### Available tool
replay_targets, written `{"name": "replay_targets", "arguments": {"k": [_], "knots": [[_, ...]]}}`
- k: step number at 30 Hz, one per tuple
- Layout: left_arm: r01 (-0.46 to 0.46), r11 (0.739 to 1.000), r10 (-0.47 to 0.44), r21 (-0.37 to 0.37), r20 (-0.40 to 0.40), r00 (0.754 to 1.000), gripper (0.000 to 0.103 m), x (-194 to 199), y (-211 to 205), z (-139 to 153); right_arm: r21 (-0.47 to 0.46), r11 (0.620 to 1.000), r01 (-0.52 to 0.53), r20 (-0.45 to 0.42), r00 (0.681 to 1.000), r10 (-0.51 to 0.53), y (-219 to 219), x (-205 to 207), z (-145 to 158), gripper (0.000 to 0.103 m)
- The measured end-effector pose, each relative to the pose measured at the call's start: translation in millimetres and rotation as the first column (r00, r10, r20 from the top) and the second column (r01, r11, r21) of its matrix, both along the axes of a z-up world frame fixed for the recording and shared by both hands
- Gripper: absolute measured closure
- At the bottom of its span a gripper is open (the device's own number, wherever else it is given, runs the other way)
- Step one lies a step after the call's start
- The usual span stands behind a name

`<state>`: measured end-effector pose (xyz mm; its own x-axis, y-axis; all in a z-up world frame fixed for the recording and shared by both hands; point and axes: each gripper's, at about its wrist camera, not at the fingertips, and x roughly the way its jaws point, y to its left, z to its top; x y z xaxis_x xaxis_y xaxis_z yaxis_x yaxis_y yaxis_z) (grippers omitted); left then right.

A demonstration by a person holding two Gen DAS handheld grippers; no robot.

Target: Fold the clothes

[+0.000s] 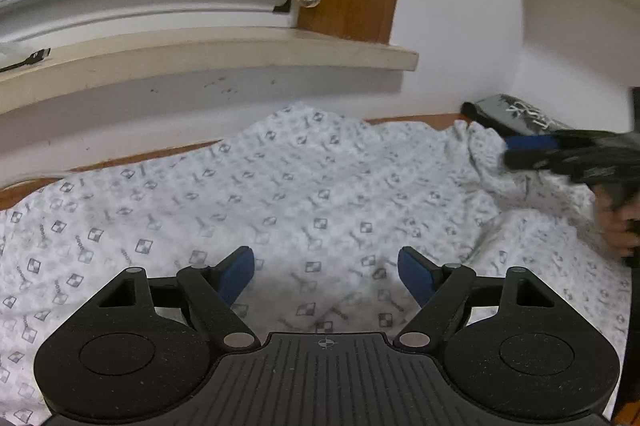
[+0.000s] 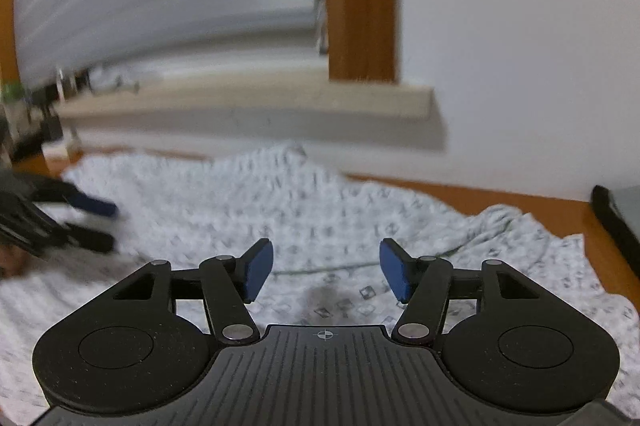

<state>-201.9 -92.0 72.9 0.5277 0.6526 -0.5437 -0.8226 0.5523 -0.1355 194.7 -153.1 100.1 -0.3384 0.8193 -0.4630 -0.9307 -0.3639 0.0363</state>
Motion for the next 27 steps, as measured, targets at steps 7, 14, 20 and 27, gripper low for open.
{"name": "replay_targets", "arguments": {"k": [7,14,20,27], "knots": [[-0.048,0.999,0.048,0.006,0.044,0.998,0.017,-12,-1,3,-0.058,0.998,0.007,-0.021,1.0,-0.008,24,-11,-13,0.034],[-0.07,0.997,0.069,0.016,0.041,0.997,0.016,-12,-1,3,-0.137,0.991,-0.01,0.086,0.996,0.022,36,-30,-22,0.03],[-0.068,0.997,0.067,0.021,0.046,0.997,0.006,-13,-3,4,-0.131,0.991,-0.009,0.09,0.996,0.021,34,-31,-21,0.03],[-0.067,0.998,0.065,0.019,0.061,0.996,0.003,-15,-5,3,-0.129,0.992,-0.006,0.102,0.995,0.02,30,-33,-20,0.029]]}}
